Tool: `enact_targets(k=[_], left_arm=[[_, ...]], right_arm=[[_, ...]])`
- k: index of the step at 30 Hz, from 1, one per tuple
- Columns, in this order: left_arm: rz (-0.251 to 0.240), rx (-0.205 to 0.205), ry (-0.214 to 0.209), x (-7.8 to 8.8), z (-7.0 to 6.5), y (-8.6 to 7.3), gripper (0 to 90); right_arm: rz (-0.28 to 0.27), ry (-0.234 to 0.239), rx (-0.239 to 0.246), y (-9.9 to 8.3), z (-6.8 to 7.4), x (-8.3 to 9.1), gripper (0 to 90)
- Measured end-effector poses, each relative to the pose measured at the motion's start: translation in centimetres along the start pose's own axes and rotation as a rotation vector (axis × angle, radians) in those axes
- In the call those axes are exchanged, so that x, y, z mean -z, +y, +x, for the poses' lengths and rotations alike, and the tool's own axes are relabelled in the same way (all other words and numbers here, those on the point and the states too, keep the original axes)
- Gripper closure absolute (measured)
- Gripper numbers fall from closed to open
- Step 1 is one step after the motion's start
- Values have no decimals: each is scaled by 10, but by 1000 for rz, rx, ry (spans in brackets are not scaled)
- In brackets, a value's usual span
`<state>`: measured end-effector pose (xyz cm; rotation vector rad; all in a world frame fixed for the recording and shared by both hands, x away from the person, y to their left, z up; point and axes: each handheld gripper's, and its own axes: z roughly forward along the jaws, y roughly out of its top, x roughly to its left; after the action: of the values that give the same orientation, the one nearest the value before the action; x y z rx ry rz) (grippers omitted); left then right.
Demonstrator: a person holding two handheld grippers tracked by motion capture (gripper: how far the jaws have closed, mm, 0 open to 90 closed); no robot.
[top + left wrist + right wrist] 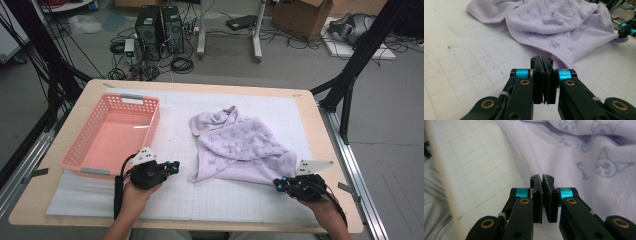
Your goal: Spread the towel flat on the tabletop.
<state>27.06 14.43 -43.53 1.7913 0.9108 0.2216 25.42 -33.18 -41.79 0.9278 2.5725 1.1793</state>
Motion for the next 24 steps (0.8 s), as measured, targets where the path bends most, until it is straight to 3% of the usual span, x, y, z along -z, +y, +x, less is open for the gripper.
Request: enact_targets(k=[2,4,6,9,12,14,17,19,20,21,22,23,24], left_arm=[[14,-4,-7,0,-3,-3,805],[23,7,-17,-6,-5,-3,634],[25,9,-25,-13,-8,-1,508],[43,-5,-38,-29,-8,6,448],[71,-7,-51,-50,-6,16,436],[90,1,-45,-66,-6,20,424],[96,1,-44,-82,-11,22,433],[150,-36,-22,-93,-16,22,470],[177,-58,-18,-96,-18,21,529],[198,-77,-21,-98,-19,22,647],[190,-104,-28,-98,-21,23,734],[171,-154,-2,-96,-23,23,838],[158,-178,29,-93,-23,25,863]], right_arm=[[4,-4,-1,-1,4,2,852],[-16,-31,-24,-2,4,2,709],[-62,-68,-63,-3,3,3,651],[-110,-164,-100,-4,0,8,633],[-118,-282,-144,-8,-7,11,623],[-134,-339,-198,-12,-12,13,611],[-153,-381,-242,-19,-18,16,595],[-147,-395,-251,-23,-19,17,590],[-145,-396,-254,-25,-20,18,586],[-144,-396,-255,-26,-21,18,583],[-143,-398,-257,-27,-22,18,581],[-141,-398,-259,-28,-22,19,580],[-137,-397,-258,-29,-22,19,580]])
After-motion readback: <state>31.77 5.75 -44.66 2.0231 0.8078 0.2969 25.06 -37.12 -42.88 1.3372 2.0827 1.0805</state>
